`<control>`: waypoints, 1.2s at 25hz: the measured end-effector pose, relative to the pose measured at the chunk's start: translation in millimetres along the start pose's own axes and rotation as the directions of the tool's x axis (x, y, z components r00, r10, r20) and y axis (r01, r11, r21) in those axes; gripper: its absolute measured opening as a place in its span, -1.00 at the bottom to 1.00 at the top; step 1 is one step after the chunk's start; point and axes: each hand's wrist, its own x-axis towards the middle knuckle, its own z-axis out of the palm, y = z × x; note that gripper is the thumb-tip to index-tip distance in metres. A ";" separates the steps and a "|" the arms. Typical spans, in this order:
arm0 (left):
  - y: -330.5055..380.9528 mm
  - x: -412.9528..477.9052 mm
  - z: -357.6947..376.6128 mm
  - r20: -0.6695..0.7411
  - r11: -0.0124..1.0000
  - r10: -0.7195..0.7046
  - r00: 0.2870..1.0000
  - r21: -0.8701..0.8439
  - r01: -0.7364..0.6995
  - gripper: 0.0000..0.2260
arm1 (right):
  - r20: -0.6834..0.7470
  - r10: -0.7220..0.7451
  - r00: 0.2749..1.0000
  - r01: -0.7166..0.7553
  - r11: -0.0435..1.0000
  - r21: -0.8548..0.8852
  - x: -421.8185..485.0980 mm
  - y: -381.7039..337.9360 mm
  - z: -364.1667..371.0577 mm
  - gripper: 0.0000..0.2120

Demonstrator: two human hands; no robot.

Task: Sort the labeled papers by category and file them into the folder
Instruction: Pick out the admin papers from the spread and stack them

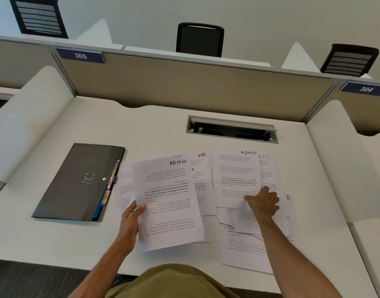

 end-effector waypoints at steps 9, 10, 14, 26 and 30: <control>1.8 -1.7 7.0 0.050 0.998 0.037 0.998 0.040 -0.039 -0.73 | -0.117 -0.019 0.993 0.053 0.952 0.300 -3.3 4.1 -18.4 -0.64; -2.6 -4.7 12.6 0.059 0.998 0.043 0.997 0.048 -0.046 -0.73 | -0.147 -0.020 0.989 0.063 0.953 0.296 -2.7 9.4 -25.3 -0.70; -12.2 -7.0 20.4 0.065 0.994 0.080 0.995 0.068 -0.085 -0.70 | -0.220 -0.003 0.975 0.103 0.890 0.444 -2.3 21.0 -45.5 -0.80; -7.4 -19.4 66.6 0.021 0.995 0.098 0.995 0.007 -0.099 -0.70 | 0.088 -0.199 0.976 0.016 0.467 0.884 -52.3 -0.9 -47.4 -0.93; 1.1 -15.9 74.8 0.041 0.995 0.103 0.994 -0.001 -0.103 -0.68 | 0.106 -0.348 0.931 0.138 0.607 0.783 -81.0 -4.4 -13.6 -0.96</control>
